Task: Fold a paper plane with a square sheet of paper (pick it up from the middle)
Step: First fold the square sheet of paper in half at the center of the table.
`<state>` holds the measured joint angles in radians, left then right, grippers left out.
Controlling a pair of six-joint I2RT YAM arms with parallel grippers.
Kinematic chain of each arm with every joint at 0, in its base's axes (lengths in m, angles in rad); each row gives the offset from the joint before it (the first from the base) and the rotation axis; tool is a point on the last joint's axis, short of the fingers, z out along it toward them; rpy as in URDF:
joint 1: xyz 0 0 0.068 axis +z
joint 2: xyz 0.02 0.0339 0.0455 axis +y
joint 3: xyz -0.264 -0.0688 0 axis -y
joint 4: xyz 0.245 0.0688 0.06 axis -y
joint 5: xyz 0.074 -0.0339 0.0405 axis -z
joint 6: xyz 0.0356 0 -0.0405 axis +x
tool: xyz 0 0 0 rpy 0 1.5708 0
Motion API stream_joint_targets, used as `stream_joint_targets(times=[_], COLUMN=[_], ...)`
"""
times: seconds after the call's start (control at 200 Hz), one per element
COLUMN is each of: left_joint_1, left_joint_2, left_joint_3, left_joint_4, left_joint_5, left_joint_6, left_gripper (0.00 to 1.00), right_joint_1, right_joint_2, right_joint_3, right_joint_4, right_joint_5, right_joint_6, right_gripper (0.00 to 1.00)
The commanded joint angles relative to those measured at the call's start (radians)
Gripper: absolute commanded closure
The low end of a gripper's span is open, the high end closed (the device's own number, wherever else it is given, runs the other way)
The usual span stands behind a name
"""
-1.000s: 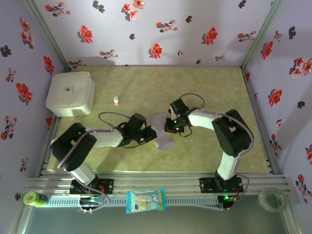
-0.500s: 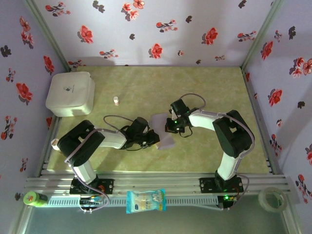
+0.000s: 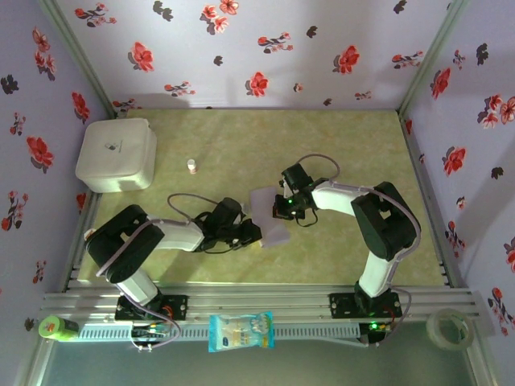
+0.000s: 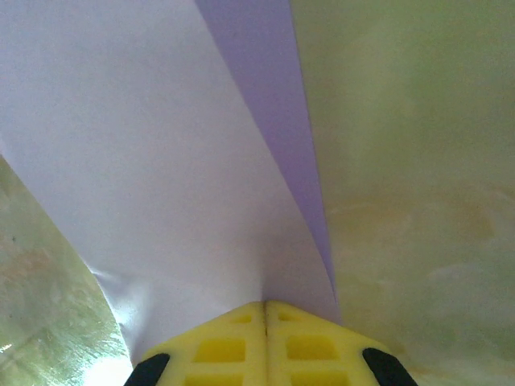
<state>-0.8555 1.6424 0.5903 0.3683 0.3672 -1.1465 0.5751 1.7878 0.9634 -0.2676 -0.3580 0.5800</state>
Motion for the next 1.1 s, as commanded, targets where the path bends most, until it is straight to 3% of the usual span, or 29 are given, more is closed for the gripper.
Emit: stream_joint_targets(times=[0.0,0.215,0.66,1.095], left_joint_1=[-0.006,-0.011,-0.062,-0.128], left_joint_2=[0.001,0.068,0.051,0.014], left_joint_3=[0.051,0.063,-0.026,0.035], left_joint_4=[-0.011,0.022,-0.093,-0.346], left_joint_5=[-0.011,-0.008,-0.030,-0.068], left_joint_6=[-0.016,-0.051,-0.027,0.106], left_gripper=[0.90,1.00,1.00,1.00], right_joint_1=[-0.006,-0.006,-0.006,-0.006], right_joint_2=[0.032,0.033,0.037,0.041], right_joint_3=[-0.040,-0.041,-0.046,-0.050], right_joint_4=[-0.127,-0.127,-0.129,-0.122], right_joint_5=[0.107,0.106,0.117,0.117], right_joint_6=[0.008,0.012,0.012,0.014], right_gripper=[1.00,1.00,1.00,1.00])
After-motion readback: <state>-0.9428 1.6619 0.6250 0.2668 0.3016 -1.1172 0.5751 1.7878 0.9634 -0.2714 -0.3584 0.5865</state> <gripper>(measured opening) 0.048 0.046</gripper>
